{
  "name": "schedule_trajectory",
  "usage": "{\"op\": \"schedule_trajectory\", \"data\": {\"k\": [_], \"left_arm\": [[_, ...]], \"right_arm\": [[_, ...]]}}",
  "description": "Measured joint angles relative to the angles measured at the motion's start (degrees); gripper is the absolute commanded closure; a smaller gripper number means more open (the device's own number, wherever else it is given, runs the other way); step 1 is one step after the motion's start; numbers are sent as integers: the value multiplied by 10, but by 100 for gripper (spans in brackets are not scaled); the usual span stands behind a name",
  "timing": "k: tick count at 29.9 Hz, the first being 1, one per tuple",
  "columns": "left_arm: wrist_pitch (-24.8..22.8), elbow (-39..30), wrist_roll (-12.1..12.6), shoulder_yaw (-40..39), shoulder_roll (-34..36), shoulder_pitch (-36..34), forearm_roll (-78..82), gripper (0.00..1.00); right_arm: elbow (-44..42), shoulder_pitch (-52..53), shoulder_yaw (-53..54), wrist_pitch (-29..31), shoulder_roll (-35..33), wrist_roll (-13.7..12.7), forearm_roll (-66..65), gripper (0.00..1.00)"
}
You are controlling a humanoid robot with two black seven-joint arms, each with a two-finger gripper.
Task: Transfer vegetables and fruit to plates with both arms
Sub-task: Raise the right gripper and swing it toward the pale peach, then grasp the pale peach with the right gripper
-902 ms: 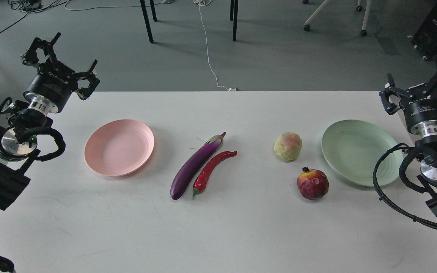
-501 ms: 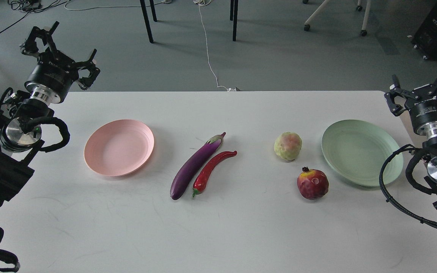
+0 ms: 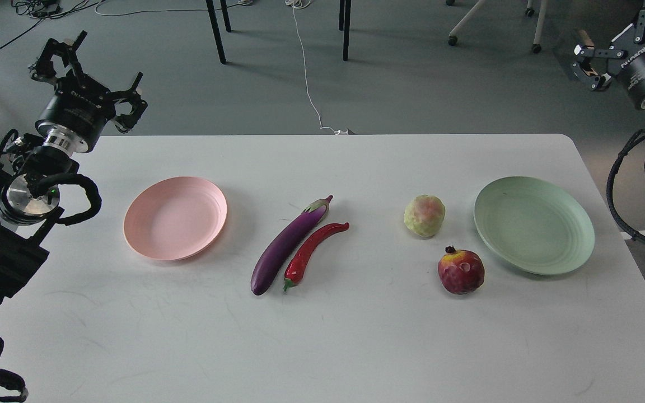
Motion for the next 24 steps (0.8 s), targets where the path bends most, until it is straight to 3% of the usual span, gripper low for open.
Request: {"op": "schedule_trajectory", "data": {"k": [6,12,19,24], "left_arm": [[0,0,0,1,1,4,0,2],[0,0,-1,1,1,13,1,2],[-1,0,-2,0,4,17,1,2],[-5,0,-2,-1,8,24,1,2]], "right_arm": [[19,134,-219,0,52,1,-100,1],[22,233,-430,0,165,1,-219,1],[15,262,-603,-2,305,1,-330,1],[11,262,-706,-30,354,7,-386,1]]}}
